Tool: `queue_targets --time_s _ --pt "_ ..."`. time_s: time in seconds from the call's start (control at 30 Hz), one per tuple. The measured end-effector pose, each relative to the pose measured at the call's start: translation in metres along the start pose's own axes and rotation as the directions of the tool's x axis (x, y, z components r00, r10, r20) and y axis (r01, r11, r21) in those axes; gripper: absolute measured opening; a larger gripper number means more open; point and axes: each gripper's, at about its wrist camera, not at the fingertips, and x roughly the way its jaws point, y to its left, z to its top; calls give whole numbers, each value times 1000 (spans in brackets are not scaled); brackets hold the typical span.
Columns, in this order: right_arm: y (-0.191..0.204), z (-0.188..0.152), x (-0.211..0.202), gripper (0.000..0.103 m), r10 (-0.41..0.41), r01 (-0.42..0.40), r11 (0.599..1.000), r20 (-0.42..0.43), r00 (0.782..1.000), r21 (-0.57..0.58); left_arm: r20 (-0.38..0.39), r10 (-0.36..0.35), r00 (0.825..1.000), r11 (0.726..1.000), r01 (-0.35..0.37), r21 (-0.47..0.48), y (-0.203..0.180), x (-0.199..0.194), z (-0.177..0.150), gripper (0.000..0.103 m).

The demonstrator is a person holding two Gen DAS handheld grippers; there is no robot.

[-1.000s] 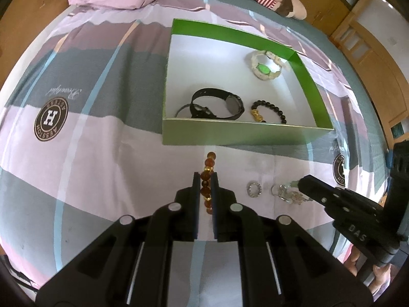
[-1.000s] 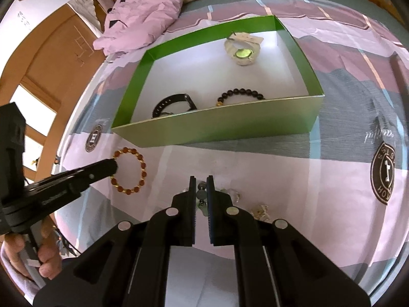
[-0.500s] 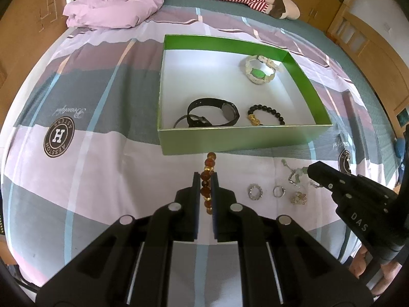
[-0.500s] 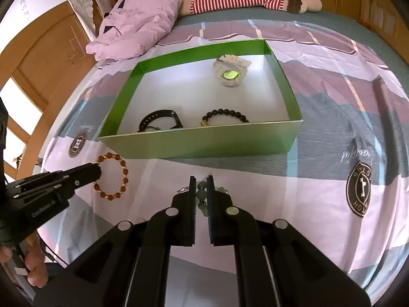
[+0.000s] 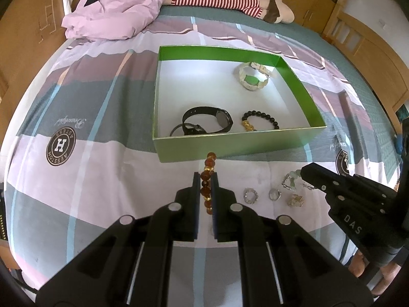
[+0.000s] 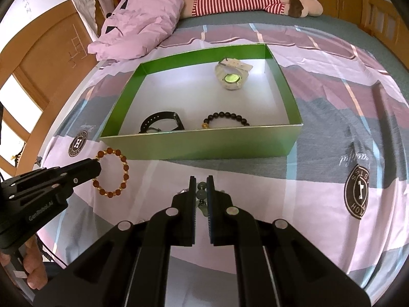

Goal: Organize jewelry
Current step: 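Lift the green jade pendant with the right tool while the left tool lifts the brown bead bracelet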

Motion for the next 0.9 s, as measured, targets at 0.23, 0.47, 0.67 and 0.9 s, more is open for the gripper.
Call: queue_targets --time_s 0.23,0.47,0.67,0.9 --pt "-1 1 -6 7 7 -8 1000 31 999 3 33 -2 999 1000 2 9 -2 -7 1 7" --pt "1 0 -6 7 10 -10 1000 30 1000 1 56 7 998 1000 -8 20 -4 -9 1 7" --pt "2 1 -8 7 20 -20 1000 44 999 0 84 10 996 1000 -12 26 -6 -14 2 7" --pt "5 1 -12 7 30 -29 999 67 997 -19 109 -8 994 999 3 44 -10 -18 2 7"
